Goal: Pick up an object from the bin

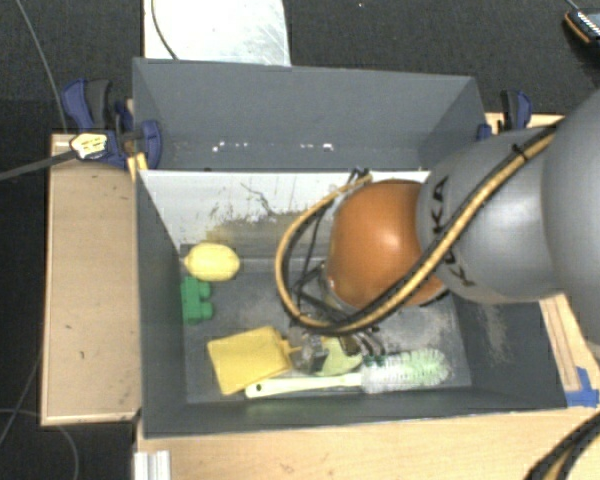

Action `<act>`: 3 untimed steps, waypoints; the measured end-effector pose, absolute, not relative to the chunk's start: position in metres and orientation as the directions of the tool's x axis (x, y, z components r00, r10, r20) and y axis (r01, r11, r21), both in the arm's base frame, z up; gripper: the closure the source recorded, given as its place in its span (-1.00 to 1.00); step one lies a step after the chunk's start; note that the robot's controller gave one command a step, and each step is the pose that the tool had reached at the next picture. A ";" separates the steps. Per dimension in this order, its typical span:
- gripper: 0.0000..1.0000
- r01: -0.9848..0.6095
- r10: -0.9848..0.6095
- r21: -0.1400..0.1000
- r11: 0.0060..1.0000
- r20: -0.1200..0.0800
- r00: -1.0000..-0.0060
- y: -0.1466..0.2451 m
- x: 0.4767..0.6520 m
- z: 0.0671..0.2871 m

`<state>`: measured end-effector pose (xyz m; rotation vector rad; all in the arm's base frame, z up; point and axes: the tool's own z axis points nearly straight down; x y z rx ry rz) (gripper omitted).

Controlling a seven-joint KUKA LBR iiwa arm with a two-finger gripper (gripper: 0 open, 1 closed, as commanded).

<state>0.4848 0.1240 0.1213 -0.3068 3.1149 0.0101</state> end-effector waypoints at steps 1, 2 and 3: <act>1.00 -0.191 -0.191 0.006 0.981 -0.008 -0.981 0.124 0.484 0.152; 1.00 -0.189 -0.189 0.006 0.982 -0.009 -0.982 0.124 0.484 0.177; 1.00 -0.187 -0.187 0.006 0.982 -0.013 -0.982 0.124 0.485 0.195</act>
Offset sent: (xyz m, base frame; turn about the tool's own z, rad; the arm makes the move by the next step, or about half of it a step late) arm -0.0008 -0.0002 0.0668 0.0021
